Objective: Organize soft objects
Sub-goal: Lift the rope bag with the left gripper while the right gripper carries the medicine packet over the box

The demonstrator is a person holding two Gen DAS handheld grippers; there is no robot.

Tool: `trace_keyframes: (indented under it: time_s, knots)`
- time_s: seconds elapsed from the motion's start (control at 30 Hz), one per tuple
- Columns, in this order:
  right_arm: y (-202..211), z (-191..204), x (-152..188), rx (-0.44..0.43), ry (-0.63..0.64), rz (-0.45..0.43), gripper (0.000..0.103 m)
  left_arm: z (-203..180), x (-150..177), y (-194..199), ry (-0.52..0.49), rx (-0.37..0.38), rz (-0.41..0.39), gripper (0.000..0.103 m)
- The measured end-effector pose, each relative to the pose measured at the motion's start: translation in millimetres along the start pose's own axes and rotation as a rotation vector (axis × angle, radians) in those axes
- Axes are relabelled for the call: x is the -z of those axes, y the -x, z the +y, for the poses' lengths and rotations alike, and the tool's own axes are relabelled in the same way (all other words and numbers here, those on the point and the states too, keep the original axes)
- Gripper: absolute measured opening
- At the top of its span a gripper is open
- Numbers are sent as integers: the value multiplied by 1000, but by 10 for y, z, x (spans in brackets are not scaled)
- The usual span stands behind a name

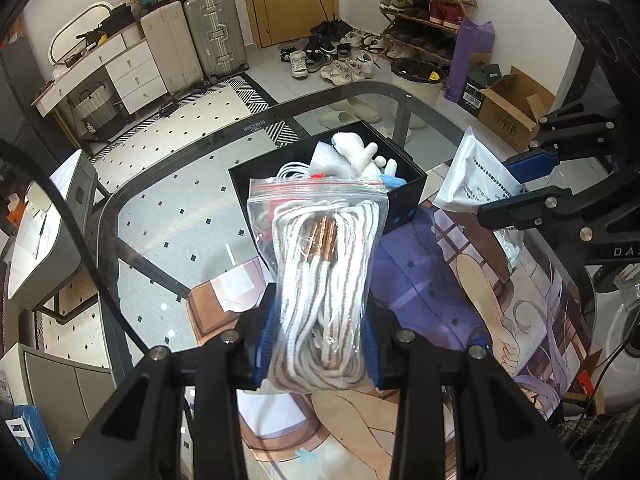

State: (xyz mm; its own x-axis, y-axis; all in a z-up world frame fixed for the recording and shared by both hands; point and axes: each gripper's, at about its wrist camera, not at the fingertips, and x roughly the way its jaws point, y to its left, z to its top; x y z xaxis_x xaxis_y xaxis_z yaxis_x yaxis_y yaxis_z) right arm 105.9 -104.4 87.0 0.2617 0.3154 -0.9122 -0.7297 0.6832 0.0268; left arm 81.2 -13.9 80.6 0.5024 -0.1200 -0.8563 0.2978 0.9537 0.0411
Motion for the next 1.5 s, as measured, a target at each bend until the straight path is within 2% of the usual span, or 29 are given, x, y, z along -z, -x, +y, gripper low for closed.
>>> trace_keyframes:
  time_s: [0.47,0.87,1.5]
  knots:
    - [33,-210,-276,8,-18,-31,25,170,-274,-29,17,-4,-23,35]
    - [-93,-377,-496,15,-34,-32,25,289,-486,-146,34,1,-32,35]
    - [-350,-639,-869,-13,-61,-38,25,441,-750,-460,37,12,-7,35]
